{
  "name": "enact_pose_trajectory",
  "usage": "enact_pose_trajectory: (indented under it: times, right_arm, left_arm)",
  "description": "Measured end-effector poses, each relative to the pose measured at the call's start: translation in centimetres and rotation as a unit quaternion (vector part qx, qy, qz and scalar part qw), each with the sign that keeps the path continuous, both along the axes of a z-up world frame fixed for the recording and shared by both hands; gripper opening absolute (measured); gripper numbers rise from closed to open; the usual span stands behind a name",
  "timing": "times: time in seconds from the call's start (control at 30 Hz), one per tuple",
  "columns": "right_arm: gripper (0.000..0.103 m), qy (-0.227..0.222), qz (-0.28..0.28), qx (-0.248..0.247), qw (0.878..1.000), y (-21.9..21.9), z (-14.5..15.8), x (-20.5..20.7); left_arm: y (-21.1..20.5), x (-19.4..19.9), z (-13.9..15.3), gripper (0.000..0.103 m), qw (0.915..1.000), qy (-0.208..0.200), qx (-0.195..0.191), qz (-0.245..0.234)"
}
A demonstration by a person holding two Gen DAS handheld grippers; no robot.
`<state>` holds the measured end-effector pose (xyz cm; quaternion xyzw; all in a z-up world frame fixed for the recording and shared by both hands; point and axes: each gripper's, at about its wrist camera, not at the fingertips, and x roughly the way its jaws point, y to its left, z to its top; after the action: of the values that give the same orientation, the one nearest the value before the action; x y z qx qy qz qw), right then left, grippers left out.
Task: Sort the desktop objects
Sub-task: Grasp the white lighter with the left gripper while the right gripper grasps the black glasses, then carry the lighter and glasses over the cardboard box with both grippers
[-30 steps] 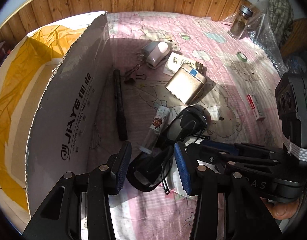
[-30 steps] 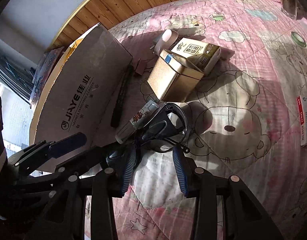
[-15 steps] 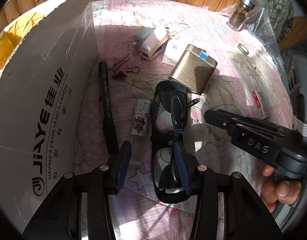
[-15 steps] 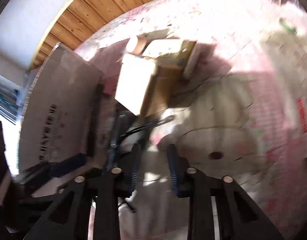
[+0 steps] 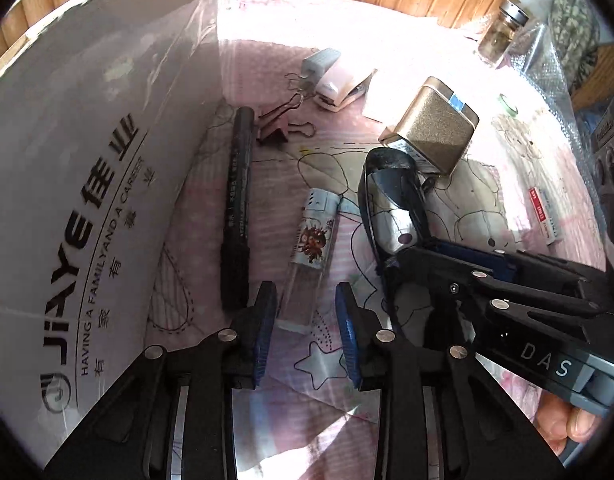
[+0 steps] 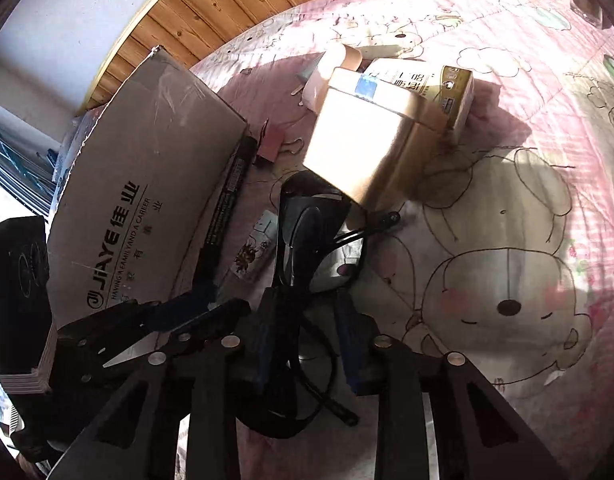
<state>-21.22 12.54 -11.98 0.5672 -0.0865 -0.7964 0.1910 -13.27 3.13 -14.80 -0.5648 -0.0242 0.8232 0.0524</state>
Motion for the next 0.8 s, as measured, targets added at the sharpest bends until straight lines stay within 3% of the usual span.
enact_pose_trajectory:
  times: [0.13,0.27,0.3,0.37,0.57,0.8]
  right_arm:
    - [0.028,0.02,0.005,0.047,0.999,-1.1,-0.2,0.3]
    - [0.03,0.057,0.026,0.061,0.996,-2.9,-0.4,0.7]
    - [0.029,0.057,0.028,0.06,0.996,-3.1,-0.4,0.8]
    - [0.015,0.049,0.02,0.034,0.998,-1.9,-0.7,0.8]
    - [0.015,0.035,0.003,-0.024,0.999,-0.2,0.0,0.8]
    - [0.015,0.043,0.014,-0.027,0.999,2.4,2.6,5.4]
  left_arm:
    - [0.5,-0.8,-0.5,0.019,0.9995,0.024,-0.018,-0.014]
    - [-0.5,-0.1,-0.1,0.019,0.9997,0.024,0.006,-0.007]
    - [-0.7,0.4,0.1,0.019,0.9996,0.025,0.01,-0.004]
    - [-1.2,1.2,0.6,0.019,0.9996,0.025,0.014,0.008]
    - [-2.0,4.5,2.4,0.019,0.9987,0.028,0.027,0.034]
    - [-1.1,8.4,5.5,0.019,0.9984,0.037,0.007,0.041]
